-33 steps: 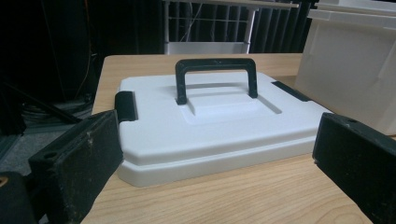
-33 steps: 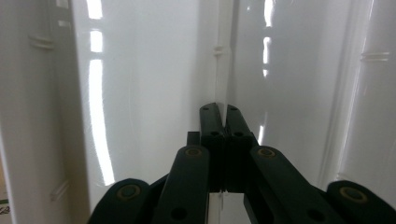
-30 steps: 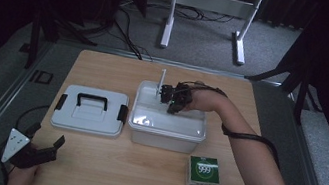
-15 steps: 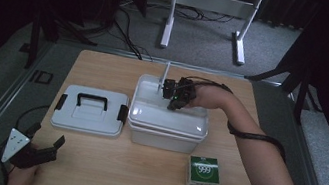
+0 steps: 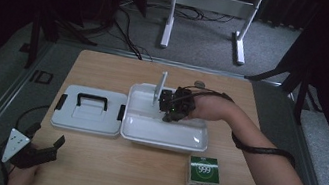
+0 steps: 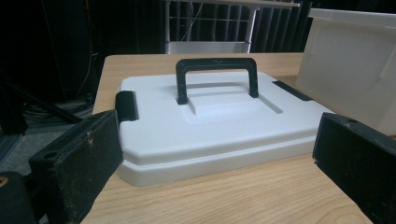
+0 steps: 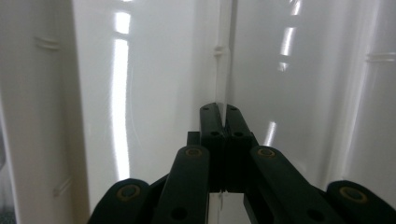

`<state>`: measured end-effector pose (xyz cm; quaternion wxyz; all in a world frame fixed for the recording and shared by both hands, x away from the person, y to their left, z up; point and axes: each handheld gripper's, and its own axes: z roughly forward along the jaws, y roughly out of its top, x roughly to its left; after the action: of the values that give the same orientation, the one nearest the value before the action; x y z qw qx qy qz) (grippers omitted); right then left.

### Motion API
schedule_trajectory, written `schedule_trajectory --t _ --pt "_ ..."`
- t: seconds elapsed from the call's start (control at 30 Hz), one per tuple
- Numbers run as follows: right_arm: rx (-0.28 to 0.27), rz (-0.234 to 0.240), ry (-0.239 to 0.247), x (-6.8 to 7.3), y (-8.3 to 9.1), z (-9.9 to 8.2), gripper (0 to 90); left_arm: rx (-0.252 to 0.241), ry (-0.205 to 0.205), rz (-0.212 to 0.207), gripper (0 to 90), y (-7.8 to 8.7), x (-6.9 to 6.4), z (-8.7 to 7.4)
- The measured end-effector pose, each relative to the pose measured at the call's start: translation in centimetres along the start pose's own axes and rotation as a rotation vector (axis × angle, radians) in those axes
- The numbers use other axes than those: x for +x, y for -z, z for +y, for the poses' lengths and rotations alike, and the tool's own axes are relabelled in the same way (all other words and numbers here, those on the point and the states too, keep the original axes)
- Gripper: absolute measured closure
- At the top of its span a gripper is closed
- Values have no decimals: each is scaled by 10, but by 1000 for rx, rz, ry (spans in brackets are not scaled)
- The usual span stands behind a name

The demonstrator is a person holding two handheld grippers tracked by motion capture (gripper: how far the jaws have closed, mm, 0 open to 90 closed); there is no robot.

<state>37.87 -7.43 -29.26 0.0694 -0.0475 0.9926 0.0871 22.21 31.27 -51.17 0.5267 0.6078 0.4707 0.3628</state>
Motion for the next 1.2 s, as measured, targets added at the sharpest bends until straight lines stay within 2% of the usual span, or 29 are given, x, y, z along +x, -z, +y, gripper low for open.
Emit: schedule_trajectory --t 0.13,0.33,0.4,0.43,0.63,0.7,0.83,0.87,1.07,1.2 --pt "-33 37 28 18 3 6 890 0 -2 0 13 0 0 0" --pt "-16 24 57 44 2 14 891 0 -1 -1 13 0 0 0" --pt "-26 40 60 52 1 15 890 0 -1 0 13 0 0 0" --pt "-30 30 61 56 0 17 891 0 -2 0 13 0 0 0" --pt "-45 59 81 80 -8 23 890 0 -1 0 13 0 0 0" --pt "-55 54 91 87 -12 26 891 0 1 0 13 0 0 0" --pt "-76 94 104 103 -23 30 891 2 2 0 13 0 0 0" --pt "-68 82 102 107 -28 32 891 0 2 1 13 0 0 0" --pt "-41 124 94 118 -55 33 891 2 0 -1 13 0 0 0" --pt "-34 131 86 119 -75 33 891 1 1 -2 13 0 0 0"
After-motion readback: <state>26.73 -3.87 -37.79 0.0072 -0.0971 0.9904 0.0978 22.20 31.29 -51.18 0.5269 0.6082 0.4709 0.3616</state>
